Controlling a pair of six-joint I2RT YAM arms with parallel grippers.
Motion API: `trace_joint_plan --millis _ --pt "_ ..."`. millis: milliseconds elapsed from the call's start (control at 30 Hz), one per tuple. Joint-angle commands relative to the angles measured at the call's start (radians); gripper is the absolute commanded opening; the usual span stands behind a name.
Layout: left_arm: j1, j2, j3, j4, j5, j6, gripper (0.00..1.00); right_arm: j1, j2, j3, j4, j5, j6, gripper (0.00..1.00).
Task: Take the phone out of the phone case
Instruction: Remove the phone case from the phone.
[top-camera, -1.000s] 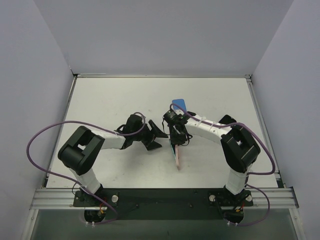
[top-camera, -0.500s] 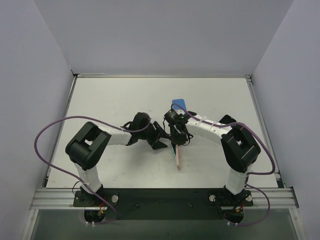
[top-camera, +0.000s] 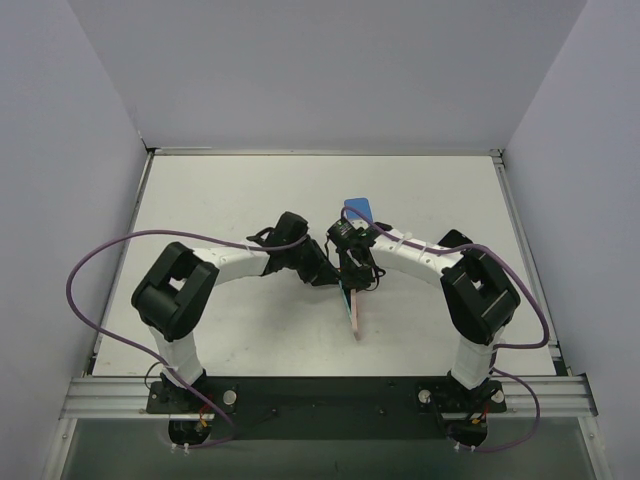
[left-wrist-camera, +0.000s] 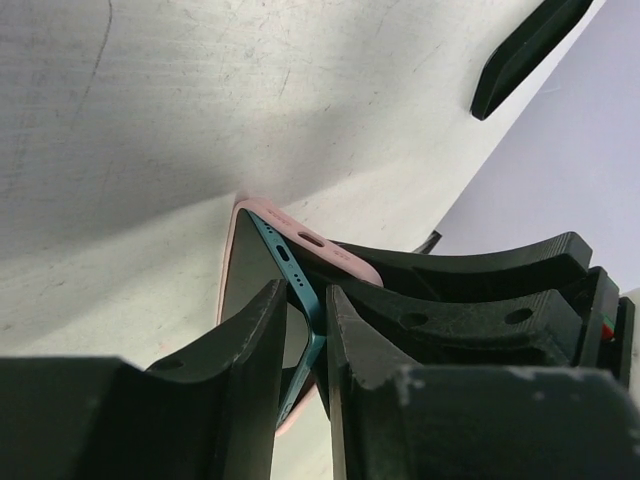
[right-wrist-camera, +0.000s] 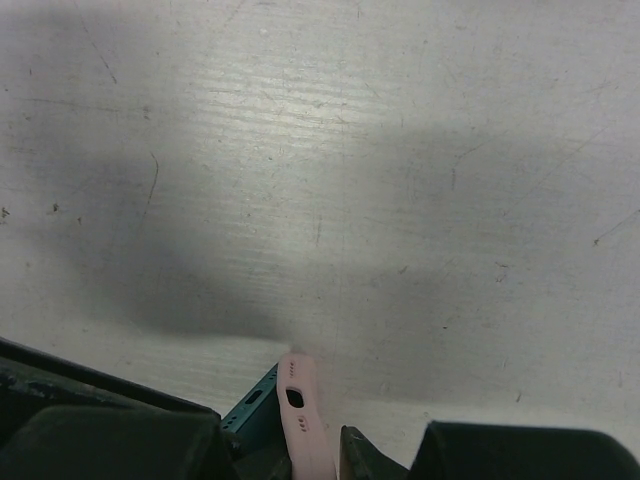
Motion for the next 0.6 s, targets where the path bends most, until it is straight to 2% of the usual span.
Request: trace_joint_plan --millis 0,67,200,300,333,367,567 --pt "-0.009 -0.020 0.019 -0.220 -0.092 0.113 0.27 0.022 0.072 -0.071 -0.091 -0.054 0.016 0.18" --pt "-0.003 -0.030 0.016 -0.245 -0.098 0.139 0.25 0.013 0.063 -0.072 -0.093 -0.049 0.014 0.18" --pt "0.006 -0.036 0.025 -0.300 -0.101 0.177 0.15 -0.005 0.049 -0.065 -0.094 -0.039 0.011 0.18" --pt "0.011 -0.036 0.033 -0.317 -0.101 0.191 0.00 -0.012 0.039 -0.057 -0.097 -0.036 0.013 0.13" --pt "0.013 -0.036 0.035 -0.318 -0.100 0.193 0.00 -0.012 0.029 -0.052 -0.099 -0.032 0.013 0.10" --pt "0.013 -0.037 0.036 -0.320 -0.098 0.196 0.00 -0.013 0.025 -0.051 -0.099 -0.029 0.013 0.01" --pt "0.014 -0.054 0.055 -0.345 -0.086 0.211 0.00 -0.018 -0.017 -0.049 -0.114 0.053 0.020 0.00"
